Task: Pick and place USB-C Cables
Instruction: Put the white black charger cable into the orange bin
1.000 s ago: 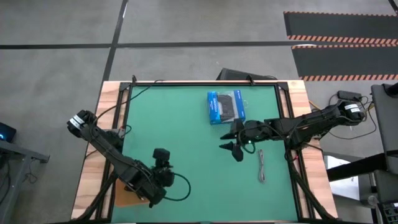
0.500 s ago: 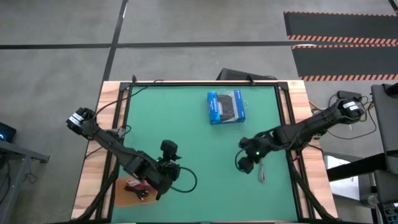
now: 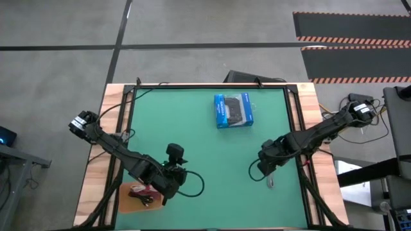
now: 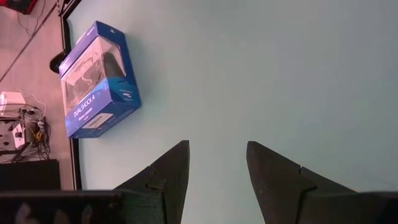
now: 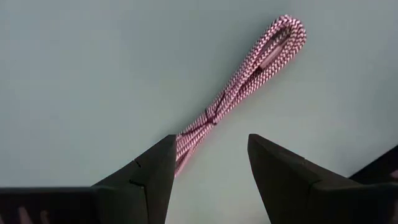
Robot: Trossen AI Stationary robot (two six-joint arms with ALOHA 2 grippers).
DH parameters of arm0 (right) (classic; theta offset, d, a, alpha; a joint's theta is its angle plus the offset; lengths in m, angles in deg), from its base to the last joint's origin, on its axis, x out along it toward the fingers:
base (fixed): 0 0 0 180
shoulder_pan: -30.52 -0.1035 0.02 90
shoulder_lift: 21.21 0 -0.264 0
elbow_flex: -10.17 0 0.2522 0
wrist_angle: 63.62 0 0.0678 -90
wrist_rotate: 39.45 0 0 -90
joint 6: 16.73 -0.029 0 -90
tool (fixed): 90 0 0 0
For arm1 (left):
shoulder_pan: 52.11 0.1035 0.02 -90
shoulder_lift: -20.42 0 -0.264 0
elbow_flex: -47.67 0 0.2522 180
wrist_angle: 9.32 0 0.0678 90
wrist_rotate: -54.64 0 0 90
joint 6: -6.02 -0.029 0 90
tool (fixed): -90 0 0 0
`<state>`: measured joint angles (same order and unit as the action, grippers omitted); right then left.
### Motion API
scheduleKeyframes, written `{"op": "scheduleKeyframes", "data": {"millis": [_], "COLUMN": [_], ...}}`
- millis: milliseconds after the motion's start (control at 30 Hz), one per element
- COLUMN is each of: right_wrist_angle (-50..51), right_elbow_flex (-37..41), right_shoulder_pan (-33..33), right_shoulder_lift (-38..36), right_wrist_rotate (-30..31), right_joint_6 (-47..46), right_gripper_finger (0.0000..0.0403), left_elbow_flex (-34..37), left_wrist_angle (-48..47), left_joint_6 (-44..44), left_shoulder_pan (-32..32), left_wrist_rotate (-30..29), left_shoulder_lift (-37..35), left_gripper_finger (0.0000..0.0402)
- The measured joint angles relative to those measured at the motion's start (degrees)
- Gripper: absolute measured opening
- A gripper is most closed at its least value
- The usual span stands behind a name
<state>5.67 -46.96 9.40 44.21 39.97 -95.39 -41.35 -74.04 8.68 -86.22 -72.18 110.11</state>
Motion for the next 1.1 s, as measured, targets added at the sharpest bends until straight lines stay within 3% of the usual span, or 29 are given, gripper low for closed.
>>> {"op": "scheduleKeyframes", "data": {"millis": [700,1100], "right_wrist_angle": [-8.3,-11.4], "right_elbow_flex": [6.0,6.2], "right_shoulder_pan": [0.0,0.0], "right_shoulder_lift": [7.1,13.7], "right_wrist_rotate": [0.3,0.1], "right_joint_6": [-0.2,4.2], "right_gripper_finger": [0.0189,0.0184], "left_elbow_flex": [0.5,0.5], "left_wrist_angle": [0.7,1.1], "left_joint_6": [0.1,0.1], "left_shoulder_pan": [0.0,0.0], "left_wrist_rotate": [0.0,0.0], "left_shoulder_lift": [0.0,0.1], "left_gripper_finger": [0.0145,0.0145]}}
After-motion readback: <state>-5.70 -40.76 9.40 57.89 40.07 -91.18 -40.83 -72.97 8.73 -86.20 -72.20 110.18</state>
